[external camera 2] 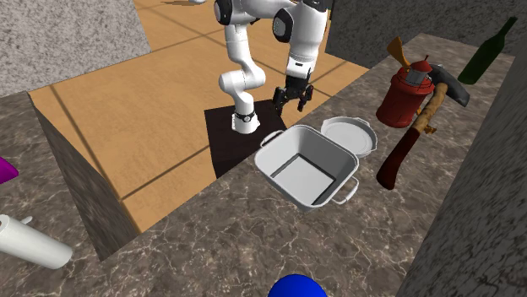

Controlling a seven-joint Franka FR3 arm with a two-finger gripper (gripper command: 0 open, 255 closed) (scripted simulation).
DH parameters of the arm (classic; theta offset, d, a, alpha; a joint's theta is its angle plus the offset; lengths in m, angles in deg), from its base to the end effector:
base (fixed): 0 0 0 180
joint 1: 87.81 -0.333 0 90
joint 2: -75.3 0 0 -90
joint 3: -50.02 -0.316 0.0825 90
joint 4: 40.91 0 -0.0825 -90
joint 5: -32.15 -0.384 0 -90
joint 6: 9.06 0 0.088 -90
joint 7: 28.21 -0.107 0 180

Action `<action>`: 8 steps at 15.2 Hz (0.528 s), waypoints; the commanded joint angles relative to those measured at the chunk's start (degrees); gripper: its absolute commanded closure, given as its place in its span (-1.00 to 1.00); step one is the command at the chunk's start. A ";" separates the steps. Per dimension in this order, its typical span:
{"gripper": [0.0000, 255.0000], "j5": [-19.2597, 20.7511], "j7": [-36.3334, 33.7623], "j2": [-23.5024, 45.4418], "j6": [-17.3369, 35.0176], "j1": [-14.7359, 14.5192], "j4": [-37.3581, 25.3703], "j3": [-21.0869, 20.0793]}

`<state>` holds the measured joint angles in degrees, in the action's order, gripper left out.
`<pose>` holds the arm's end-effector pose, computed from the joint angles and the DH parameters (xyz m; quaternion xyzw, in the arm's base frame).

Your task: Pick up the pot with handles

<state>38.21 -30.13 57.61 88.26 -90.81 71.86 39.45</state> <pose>0.4526 0.1103 0.6022 0.9913 0.1032 0.0272 0.0775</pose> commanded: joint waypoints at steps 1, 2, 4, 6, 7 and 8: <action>-1.00 2.00 -1.48 3.78 1.08 -0.29 -2.94 -1.63; -1.00 3.14 -2.21 5.85 1.36 -0.45 -4.76 -2.39; -1.00 5.62 -3.69 10.09 1.63 -0.87 -8.66 -3.83; -1.00 8.36 -5.17 14.47 1.54 -1.50 -12.90 -5.14; -1.00 9.83 -5.88 16.72 1.35 -1.91 -15.16 -5.72; -1.00 11.34 -6.57 19.01 1.06 -2.37 -17.52 -6.28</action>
<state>47.98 -35.91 74.33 89.64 -92.73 56.72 33.83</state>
